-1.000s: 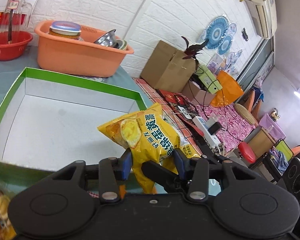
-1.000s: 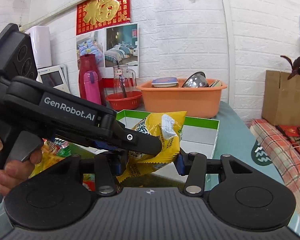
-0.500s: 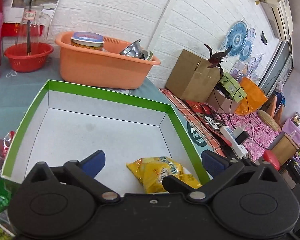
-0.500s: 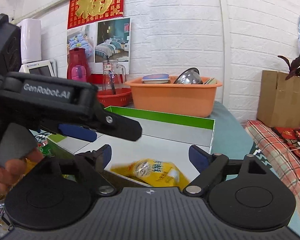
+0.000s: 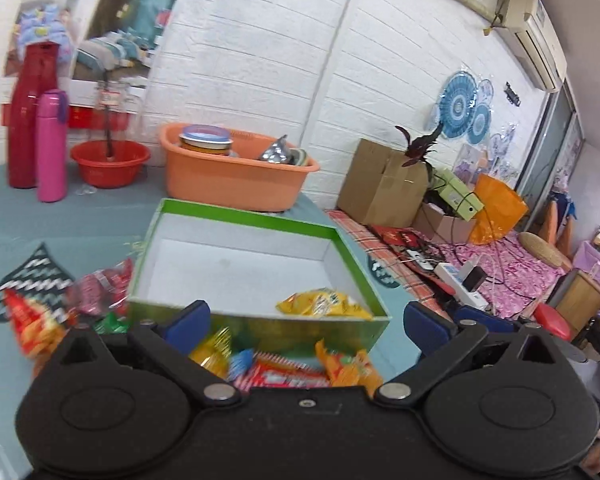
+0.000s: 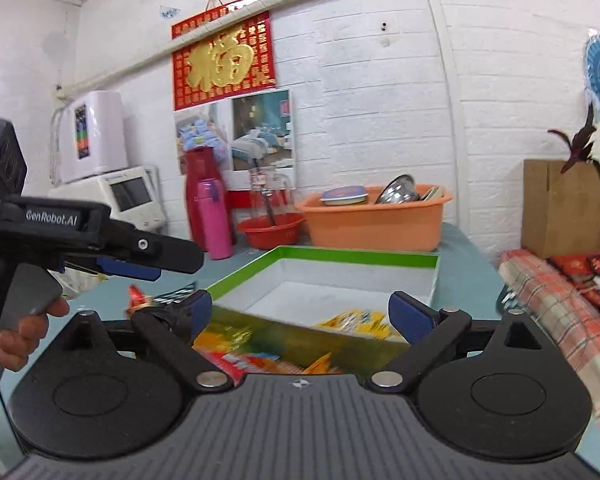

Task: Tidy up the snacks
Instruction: 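Move both grippers back to the pile and grasp the white snack bag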

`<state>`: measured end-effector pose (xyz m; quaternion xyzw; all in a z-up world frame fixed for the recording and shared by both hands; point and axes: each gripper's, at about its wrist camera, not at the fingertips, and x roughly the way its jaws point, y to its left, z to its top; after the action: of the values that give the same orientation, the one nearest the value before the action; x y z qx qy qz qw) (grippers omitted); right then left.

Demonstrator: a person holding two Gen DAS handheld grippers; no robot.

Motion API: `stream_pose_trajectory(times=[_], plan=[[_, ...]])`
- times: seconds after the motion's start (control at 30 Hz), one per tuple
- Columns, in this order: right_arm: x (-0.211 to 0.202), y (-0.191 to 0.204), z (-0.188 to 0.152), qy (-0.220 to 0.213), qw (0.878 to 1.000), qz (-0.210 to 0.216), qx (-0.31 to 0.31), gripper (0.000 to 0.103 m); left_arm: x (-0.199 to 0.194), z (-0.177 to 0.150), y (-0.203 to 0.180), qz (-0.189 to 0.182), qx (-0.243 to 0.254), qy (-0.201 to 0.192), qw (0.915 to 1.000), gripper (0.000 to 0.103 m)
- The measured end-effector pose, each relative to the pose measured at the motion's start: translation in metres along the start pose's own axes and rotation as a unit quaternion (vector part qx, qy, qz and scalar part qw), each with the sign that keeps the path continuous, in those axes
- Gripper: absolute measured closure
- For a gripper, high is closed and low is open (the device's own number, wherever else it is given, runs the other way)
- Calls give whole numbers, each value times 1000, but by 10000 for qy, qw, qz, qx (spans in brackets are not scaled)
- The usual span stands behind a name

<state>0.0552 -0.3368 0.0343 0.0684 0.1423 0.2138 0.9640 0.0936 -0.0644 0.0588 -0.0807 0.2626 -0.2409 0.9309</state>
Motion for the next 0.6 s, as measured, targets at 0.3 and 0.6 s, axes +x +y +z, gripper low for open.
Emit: stream_pose_trajectory(times=[0.3,0.6], plan=[[11,50,-48,1010,9897,991,231,0,-51,-80,39,125,-780,431,9959,0],[41,91,-79,1845,9718,1464,119,0,-67,-104,66,-274,-1180,616,9907,0]])
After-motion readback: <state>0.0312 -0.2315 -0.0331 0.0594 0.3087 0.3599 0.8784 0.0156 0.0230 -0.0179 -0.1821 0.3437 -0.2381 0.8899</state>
